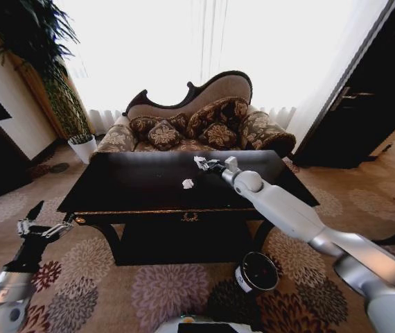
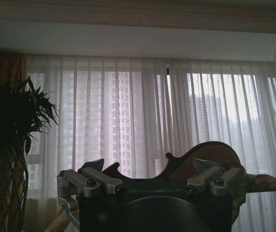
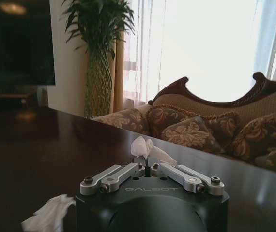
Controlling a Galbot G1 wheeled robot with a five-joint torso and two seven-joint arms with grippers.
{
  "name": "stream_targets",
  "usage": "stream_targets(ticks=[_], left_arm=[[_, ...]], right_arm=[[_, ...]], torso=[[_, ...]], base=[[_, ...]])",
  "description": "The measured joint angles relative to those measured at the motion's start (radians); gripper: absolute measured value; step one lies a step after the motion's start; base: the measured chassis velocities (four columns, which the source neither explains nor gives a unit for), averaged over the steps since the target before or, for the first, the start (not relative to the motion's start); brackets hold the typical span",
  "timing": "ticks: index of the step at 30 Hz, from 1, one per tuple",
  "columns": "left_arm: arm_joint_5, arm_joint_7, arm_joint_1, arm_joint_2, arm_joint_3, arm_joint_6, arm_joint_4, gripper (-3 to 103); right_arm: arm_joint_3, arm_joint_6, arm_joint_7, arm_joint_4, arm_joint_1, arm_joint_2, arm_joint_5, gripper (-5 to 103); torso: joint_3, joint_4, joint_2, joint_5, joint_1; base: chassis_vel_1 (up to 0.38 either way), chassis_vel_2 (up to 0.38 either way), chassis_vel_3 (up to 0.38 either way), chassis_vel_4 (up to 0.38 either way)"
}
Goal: Move to the front of the table and place the trash on the table into the trash bin.
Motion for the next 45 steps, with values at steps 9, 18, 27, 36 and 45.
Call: stream_targets(ticks=[9,18,27,36,45], left_arm=[[0.001,-0.001,0.018,-0.012,0.014,0.001,-0.035,100],[-0.005,-0.003,0.037,-0.02,0.014,0.001,-0.075,100],[-0.011,-0.003,0.045,-0.031,0.018,0.0,-0.101,100],[-0.019,-0.003,0.051,-0.028,0.02,-0.004,-0.107,100],[-0.03,-0.003,0.038,-0.026,0.027,-0.003,-0.097,100]], right_arm=[[0.228,0.085,-0.095,0.149,-0.247,-0.076,0.09,0],[0.46,0.184,-0.188,0.271,-0.542,-0.059,0.191,0],[0.635,0.269,-0.436,0.354,-0.767,0.032,0.228,0],[0.756,0.318,-0.68,0.348,-0.938,0.127,0.219,0],[0.853,0.361,-0.86,0.294,-1.074,0.279,0.182,0]], torso=[[0.0,-0.0002,0.0,0.0001,0.0],[0.0,-0.0004,0.0,0.0003,0.0],[0.0,-0.0001,0.0,-0.0001,0.0],[0.0,0.0001,0.0,-0.0002,0.0],[0.0,-0.0001,0.0,-0.0002,0.0]], base=[[0.0,0.0,0.0,0.0],[0.0,0.0,0.0,0.0],[0.0,0.0,0.0,0.0],[0.0,0.0,0.0,0.0],[0.0,0.0,0.0,0.0]])
